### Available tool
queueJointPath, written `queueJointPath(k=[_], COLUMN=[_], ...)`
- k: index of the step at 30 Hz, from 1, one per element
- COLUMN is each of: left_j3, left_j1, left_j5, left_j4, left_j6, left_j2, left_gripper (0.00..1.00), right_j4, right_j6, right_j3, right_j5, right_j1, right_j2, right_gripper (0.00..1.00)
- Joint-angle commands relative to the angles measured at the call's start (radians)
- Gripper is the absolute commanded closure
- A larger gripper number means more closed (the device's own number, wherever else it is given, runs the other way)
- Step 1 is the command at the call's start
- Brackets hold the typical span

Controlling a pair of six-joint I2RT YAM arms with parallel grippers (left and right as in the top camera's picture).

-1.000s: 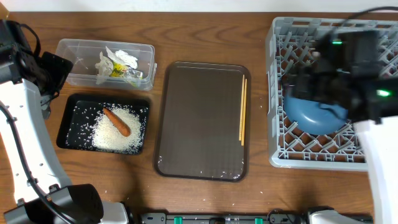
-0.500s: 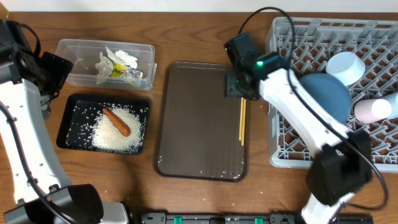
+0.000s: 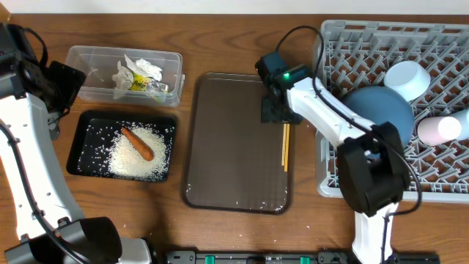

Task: Sort waste into correct bins and load items into the dishwasher rack
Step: 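Move the right gripper to the chopsticks on the brown tray and grasp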

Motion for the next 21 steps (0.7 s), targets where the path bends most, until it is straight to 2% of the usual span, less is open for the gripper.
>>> queueJointPath(k=[1,21], left_j3=[0.003,0.003], left_j1=[0.003,0.003], left_j5=[-0.009,-0.009], left_j4=[-0.003,-0.003], left_j6=[-0.009,-0.009], left_j2=[0.004,0.004], left_gripper=[0.01,0.01], right_j4=[0.012,0.026], right_j6=[0.039,0.039], right_j3=[0.01,-0.012], right_j5=[-0.014,-0.015], right_j1=[0.004,0.009], right_j2=[0.042,0.059], right_gripper=[0.45,0.45])
